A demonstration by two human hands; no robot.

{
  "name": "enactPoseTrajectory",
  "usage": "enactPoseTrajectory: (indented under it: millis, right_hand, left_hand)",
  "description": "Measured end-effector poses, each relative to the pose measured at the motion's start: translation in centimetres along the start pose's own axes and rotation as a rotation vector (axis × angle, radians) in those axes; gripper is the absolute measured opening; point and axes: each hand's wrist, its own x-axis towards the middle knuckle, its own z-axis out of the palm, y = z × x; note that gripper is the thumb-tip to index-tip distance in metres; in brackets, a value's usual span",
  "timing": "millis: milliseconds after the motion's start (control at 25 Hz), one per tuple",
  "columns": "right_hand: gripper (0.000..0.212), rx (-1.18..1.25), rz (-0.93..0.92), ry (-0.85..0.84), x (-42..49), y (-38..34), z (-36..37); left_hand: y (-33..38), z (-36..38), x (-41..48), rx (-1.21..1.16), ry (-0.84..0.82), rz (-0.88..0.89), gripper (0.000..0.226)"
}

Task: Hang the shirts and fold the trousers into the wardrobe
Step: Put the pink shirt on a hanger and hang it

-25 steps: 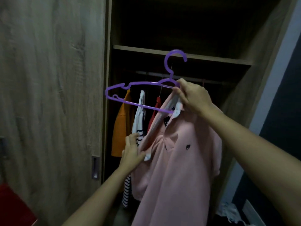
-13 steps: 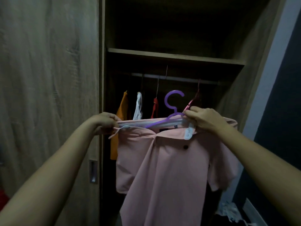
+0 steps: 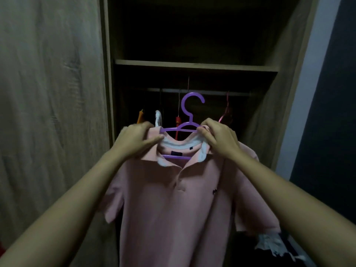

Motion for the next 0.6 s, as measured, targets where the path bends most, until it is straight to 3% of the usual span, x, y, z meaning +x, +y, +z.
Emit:
enactPoseTrajectory:
  millis: [80,160,240,320,440,520,600]
  right_hand:
    - [0.039,0.029,-0.005,-0.028,0.1,-0.6,0.0]
    - [0.052,0.021,-0.003,-0.053,0.1,-0.6,-0.4]
    - [0.061,-0.011,0.082,0.061,-0.6,1.0,-0.9]
    - [0.054,-0.014,0.226,0.144,-2.4,3.7,-1.1]
    - [0.034,0.183,0.296,0.083,-4.8,6.3,-0.5]
    - [0.030,0.314,0.375,0.158,-5.0,7.1,-0.1]
    - [0.030,0.304,0.461,0.128,-5.2,8.3,0.2]
  left_hand:
    - [-0.4,1.3,-0.3,-0.078,-0.001,0.031,0.061]
    - [-0.9,1.5,-0.4,-0.089,0.145,0.042,0.050]
    - [-2.1,0.7,-0.2,-0.121,0.245,0.004,0.051]
    - [-3.4,-0.1,0.3,-0.213,0.278,-0.033,0.056]
    - [-4.7,-0.9,1.1,-0.266,0.231,-0.014,0.058]
    - [-5.0,-1.2,1.4,-0.284,0.198,0.018,0.057]
    - [-5.0,-1.2,1.5,-0.295,0.198,0.023,0.054]
